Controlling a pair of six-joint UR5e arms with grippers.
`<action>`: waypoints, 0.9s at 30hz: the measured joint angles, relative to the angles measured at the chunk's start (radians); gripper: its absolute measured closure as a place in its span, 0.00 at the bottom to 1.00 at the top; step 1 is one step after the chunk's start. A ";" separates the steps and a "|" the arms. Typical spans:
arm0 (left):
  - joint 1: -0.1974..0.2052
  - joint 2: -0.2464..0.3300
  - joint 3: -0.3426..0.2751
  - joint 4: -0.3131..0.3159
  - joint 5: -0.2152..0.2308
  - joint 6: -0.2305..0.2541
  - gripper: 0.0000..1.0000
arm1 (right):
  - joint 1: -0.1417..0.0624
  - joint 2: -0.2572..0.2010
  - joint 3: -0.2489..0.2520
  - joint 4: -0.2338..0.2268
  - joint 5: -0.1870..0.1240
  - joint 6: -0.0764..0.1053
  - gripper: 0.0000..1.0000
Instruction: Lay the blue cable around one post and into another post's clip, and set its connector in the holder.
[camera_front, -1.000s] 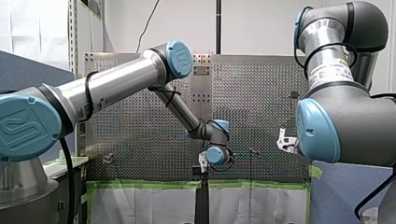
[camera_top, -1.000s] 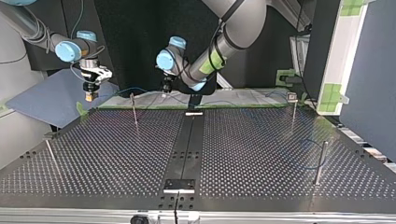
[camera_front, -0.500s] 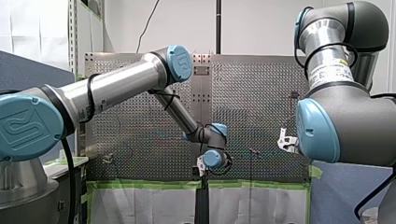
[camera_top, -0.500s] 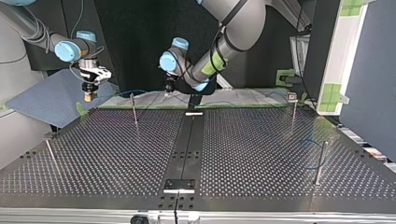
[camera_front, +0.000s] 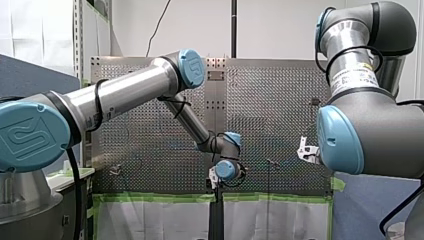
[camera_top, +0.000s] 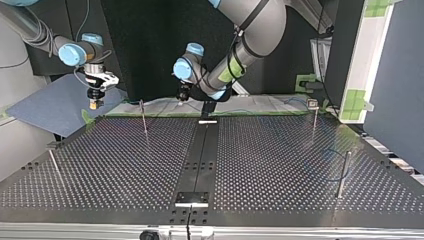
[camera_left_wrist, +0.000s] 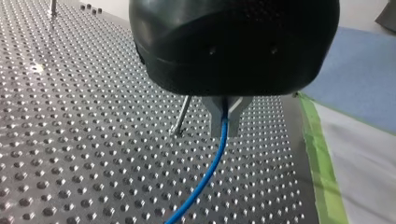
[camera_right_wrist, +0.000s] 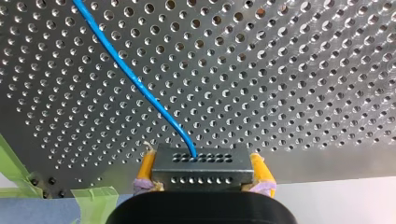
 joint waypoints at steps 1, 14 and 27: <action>-0.002 0.000 0.000 0.000 0.006 0.000 1.00 | 0.000 0.000 0.000 0.000 0.000 0.000 0.75; -0.010 0.000 0.002 0.000 0.030 0.000 1.00 | 0.000 0.001 0.000 -0.002 0.000 0.003 0.75; -0.009 -0.001 0.018 -0.008 0.035 -0.001 1.00 | -0.001 0.002 0.000 -0.011 0.015 0.009 0.75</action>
